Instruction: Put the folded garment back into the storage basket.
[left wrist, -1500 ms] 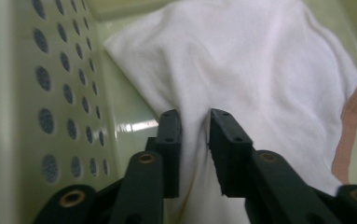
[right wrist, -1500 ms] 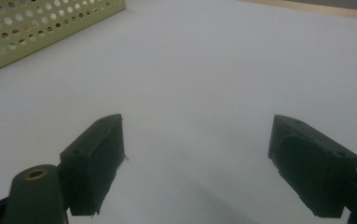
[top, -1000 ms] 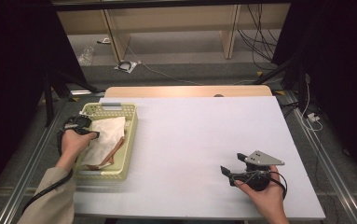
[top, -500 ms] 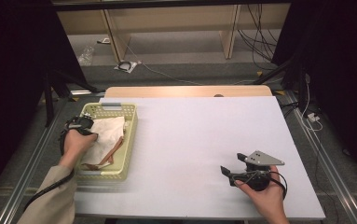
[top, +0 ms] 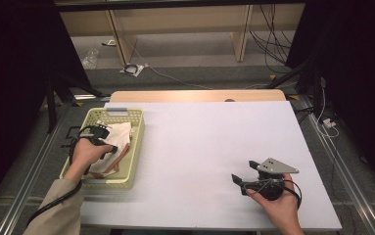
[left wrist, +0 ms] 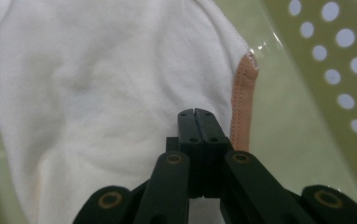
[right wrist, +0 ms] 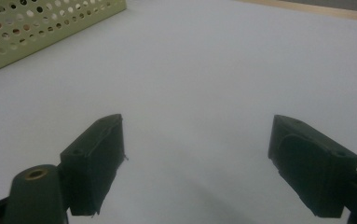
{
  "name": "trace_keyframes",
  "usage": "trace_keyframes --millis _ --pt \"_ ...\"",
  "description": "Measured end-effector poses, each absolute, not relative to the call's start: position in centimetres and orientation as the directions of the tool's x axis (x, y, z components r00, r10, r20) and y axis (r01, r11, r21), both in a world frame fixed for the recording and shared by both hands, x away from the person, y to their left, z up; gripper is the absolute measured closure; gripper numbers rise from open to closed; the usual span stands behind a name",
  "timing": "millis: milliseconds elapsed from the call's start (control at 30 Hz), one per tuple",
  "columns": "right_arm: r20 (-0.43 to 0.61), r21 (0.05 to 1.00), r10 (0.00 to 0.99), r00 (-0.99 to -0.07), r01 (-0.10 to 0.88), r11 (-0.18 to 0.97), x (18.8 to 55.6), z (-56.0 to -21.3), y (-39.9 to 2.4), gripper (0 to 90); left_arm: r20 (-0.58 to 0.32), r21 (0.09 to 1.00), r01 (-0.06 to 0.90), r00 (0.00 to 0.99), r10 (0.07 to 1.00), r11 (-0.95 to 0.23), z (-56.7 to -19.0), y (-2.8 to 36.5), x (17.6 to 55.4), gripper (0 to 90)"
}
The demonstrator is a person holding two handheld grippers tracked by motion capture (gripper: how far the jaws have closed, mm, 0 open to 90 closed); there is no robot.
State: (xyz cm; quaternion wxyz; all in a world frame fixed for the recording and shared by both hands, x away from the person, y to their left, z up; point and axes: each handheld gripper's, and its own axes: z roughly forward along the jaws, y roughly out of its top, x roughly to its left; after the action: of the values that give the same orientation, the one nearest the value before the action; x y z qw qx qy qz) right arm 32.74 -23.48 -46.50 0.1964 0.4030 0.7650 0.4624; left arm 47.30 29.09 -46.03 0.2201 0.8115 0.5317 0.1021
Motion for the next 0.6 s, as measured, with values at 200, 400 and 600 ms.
trace_keyframes --millis 200,400,600 --pt "0.071 0.865 0.799 -0.598 0.436 0.249 32.7 -46.5 -23.5 19.6 -0.018 0.436 0.821 0.416 0.909 -0.367 -46.4 29.1 47.4 89.3" --pt "0.071 0.865 0.798 -0.598 0.435 0.249 32.7 -46.5 -23.5 19.6 -0.04 0.426 0.838 0.394 0.918 -0.341 -46.7 30.1 47.5 89.4" --pt "0.071 0.867 0.799 -0.598 0.433 0.247 32.7 -46.4 -23.5 19.5 -0.041 0.419 0.844 0.386 0.922 -0.335 -46.7 30.1 47.7 89.4"
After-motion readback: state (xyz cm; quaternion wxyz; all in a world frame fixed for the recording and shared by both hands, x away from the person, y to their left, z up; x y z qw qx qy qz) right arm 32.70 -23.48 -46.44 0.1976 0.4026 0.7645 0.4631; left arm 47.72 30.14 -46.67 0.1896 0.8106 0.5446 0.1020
